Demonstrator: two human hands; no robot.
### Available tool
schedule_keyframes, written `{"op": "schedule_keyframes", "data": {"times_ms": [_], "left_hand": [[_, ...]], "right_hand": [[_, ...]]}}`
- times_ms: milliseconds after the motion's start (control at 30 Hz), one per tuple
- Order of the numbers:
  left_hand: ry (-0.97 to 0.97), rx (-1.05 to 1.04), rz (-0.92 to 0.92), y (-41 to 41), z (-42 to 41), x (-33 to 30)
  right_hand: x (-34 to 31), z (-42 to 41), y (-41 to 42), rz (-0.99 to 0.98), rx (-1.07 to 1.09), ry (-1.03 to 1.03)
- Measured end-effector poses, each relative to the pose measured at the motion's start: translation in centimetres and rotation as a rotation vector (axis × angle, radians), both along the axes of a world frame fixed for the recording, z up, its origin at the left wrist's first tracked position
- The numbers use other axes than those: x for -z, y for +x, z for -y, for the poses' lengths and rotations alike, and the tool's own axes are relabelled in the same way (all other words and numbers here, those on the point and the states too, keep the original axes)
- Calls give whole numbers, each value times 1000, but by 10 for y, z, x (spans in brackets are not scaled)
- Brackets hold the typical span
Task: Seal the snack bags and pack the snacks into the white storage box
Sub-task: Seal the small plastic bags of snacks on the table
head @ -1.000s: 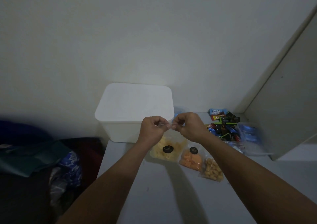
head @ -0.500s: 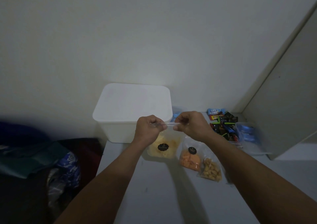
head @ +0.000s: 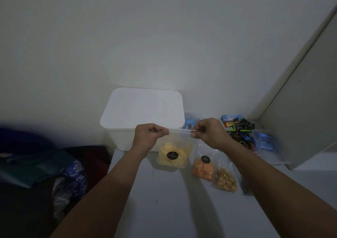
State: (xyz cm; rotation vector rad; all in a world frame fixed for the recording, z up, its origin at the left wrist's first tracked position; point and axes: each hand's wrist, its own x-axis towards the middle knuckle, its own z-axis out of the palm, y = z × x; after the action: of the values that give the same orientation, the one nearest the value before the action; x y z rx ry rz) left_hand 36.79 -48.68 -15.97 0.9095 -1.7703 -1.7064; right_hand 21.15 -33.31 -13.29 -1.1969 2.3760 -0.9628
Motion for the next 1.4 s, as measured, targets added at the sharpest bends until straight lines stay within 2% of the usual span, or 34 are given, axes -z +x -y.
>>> {"op": "schedule_keyframes", "data": {"times_ms": [167,233,333,500,667,833,1133,1400], "left_hand": [[-15,81,31,1,5,-2],[-4,54,26,0,5,-2],[34,-78,56,2,5,-2],[-117,-381,239,1,-8,-5],[264,-67,221,-6,-28,-19],[412,-52,138,-10,-29,-17],[504,-32,68,-11,-28,-18],[335,-3,120,-10,-29,-12]], "right_hand": [[-6,2,-5,-20,22,24],[-9,3,-5,-25,17,22],[-8,3,-3,-23,-3,5],[1,3,1,20,14,-51],[5,6,10,17,-4,-110],[8,4,16,30,-3,-128],[17,1,22,125,-51,-175],[20,8,21,238,-10,-118]]}}
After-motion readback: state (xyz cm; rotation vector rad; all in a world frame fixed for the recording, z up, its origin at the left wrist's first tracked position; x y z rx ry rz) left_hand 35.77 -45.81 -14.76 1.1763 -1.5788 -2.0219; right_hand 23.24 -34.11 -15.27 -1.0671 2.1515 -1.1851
